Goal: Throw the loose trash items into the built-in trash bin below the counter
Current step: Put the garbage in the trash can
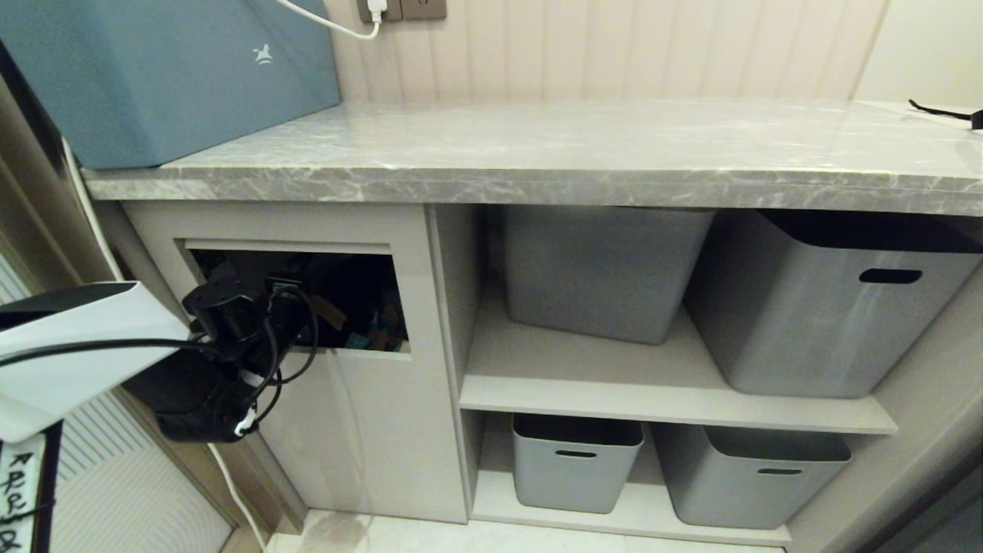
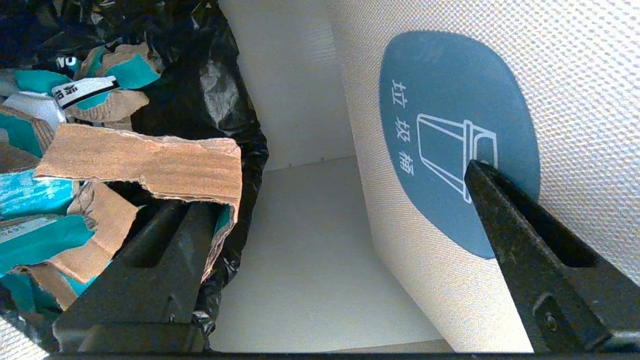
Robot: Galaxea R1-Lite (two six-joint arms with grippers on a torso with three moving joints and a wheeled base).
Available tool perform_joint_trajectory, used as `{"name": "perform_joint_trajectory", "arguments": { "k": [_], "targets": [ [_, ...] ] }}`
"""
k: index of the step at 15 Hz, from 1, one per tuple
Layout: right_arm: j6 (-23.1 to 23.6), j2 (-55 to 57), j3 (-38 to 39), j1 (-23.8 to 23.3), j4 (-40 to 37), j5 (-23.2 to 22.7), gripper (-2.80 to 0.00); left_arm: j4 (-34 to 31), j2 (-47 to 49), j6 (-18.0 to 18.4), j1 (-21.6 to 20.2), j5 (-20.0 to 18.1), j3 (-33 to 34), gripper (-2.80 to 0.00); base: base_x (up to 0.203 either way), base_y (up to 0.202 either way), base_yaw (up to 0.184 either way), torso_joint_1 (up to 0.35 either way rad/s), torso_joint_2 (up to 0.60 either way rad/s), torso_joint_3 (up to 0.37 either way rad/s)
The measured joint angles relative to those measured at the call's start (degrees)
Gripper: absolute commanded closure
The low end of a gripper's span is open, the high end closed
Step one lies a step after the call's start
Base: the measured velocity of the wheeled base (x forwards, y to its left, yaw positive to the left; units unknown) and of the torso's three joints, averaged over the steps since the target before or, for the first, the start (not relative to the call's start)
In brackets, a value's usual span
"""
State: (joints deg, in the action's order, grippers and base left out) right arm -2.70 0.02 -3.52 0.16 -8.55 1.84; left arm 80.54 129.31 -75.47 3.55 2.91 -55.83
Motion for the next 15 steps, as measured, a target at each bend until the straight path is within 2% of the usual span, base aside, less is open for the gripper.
{"name": "perform_joint_trajectory", "arguments": {
  "k": [2, 4, 7, 10, 14, 15],
  "targets": [
    [-0.02, 0.00, 0.00, 0.00, -0.02, 0.01, 0.00, 0.00, -0.01, 0.04, -0.02, 0.28, 0.03, -2.80, 0.000, 0.000, 0.000, 0.000, 0.00, 0.000],
    [-0.02, 0.00, 0.00, 0.00, 0.01, 0.01, 0.00, 0.02, -0.01, -0.21, 0.04, 2.16, 0.11, -2.80, 0.000, 0.000, 0.000, 0.000, 0.00, 0.000],
    [-0.02, 0.00, 0.00, 0.00, -0.02, 0.01, 0.00, 0.00, 0.02, -1.88, 0.11, 2.46, 1.14, -2.80, 0.000, 0.000, 0.000, 0.000, 0.00, 0.000],
    [-0.02, 0.00, 0.00, 0.00, 0.01, 0.01, 0.00, 0.02, 0.02, -4.86, 0.15, 2.71, 2.24, -2.80, 0.000, 0.000, 0.000, 0.000, 0.00, 0.000],
    [-0.02, 0.00, 0.00, 0.00, 0.01, 0.01, 0.00, 0.06, 0.21, -11.61, -0.19, 2.89, 2.94, -2.80, 0.000, 0.000, 0.000, 0.000, 0.00, 0.000],
    [-0.02, 0.00, 0.00, 0.00, 0.00, 0.01, 0.00, 0.05, 0.34, -12.31, -0.30, 2.88, 2.61, -2.80, 0.000, 0.000, 0.000, 0.000, 0.00, 0.000]
  ]
}}
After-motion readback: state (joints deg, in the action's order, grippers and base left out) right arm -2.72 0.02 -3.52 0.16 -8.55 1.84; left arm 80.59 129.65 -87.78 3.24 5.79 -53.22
